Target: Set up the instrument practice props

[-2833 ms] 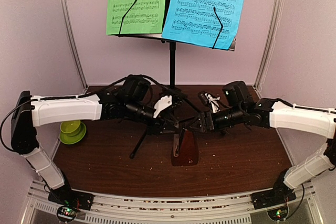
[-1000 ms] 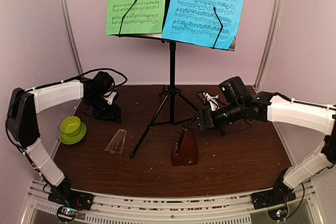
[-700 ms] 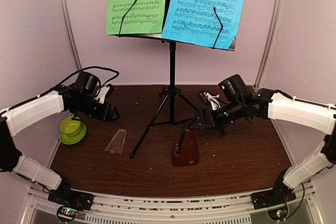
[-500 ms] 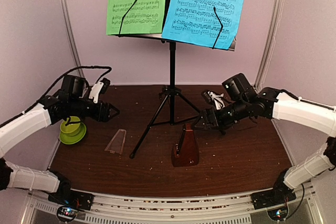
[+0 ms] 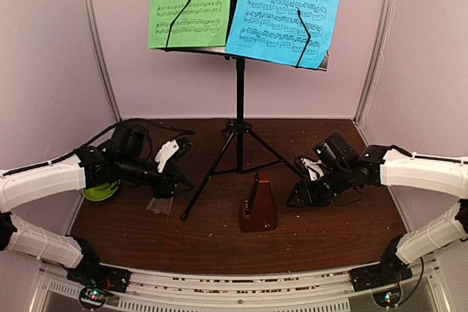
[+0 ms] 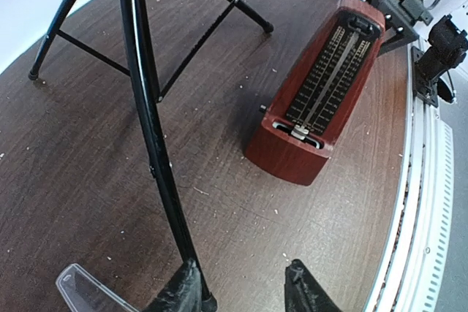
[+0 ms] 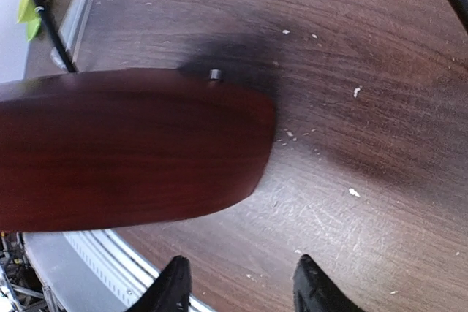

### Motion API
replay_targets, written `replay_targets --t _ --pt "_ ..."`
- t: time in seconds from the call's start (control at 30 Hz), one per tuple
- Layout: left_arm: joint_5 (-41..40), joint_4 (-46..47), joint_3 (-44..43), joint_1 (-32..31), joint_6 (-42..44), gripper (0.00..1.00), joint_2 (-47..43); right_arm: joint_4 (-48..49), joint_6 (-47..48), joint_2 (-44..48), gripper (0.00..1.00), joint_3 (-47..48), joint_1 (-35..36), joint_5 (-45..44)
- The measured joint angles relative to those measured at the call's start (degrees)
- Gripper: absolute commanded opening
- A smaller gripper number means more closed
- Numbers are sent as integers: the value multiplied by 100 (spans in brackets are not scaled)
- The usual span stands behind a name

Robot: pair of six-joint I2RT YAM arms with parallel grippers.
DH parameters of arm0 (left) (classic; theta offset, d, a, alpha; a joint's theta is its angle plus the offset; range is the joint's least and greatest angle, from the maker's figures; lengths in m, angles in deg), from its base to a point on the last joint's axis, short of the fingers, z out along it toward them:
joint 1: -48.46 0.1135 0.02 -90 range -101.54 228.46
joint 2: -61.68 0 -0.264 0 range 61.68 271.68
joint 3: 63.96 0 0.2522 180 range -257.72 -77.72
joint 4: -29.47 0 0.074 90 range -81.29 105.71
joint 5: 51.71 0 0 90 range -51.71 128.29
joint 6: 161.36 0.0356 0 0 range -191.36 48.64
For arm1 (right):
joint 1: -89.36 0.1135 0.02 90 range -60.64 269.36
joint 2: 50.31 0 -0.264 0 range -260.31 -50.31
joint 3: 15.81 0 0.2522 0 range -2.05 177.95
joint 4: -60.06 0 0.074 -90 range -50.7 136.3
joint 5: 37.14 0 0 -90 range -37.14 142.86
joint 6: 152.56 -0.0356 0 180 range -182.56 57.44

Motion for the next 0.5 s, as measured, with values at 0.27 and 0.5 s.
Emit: replay_targets --t 0.27,0.5 --pt "-4 199 55 -260 293 30 186 518 -9 -1189 37 179 -37 -177" --pt "-197 280 199 -739 570 25 372 898 181 -1952 35 544 -87 -136"
